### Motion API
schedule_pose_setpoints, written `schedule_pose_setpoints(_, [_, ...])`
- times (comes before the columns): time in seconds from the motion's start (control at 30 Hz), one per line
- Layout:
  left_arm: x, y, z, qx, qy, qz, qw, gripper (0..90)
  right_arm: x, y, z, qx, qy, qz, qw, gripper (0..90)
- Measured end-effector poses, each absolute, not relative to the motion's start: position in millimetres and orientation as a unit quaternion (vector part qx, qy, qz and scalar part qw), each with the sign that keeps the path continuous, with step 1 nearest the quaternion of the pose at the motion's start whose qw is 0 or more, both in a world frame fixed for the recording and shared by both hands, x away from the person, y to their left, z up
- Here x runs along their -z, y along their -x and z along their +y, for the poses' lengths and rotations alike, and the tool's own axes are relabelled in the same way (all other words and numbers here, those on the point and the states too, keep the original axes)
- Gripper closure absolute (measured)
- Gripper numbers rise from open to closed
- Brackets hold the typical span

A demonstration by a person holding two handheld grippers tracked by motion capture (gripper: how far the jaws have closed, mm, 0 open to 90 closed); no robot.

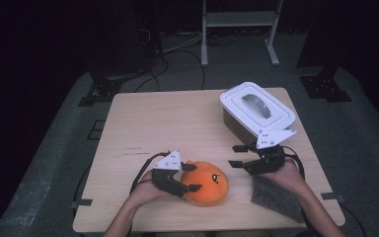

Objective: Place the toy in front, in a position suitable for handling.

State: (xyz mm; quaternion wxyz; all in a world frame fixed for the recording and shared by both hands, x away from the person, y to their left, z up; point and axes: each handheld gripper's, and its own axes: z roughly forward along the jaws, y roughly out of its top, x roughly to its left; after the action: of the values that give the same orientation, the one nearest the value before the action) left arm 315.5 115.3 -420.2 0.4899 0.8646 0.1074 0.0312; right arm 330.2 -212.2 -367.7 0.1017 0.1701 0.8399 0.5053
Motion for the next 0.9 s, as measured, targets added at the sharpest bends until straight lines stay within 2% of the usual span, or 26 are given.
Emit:
schedule_pose_setpoints(0.23, [420.4, -316.2, 114.8, -0.027, -0.867, 0.105, 0.487, 26.9, 345.0, -353.8, -235.2, -0.498, -0.188, 0.835, 0.138, 42.3])
schedule_pose_setpoints(0.9, [418.0, -320.7, 116.3, -0.030, -0.867, 0.106, 0.485, 21.2, 317.5, -413.3, -267.7, -0.473, -0.220, 0.834, 0.178, 39.8])
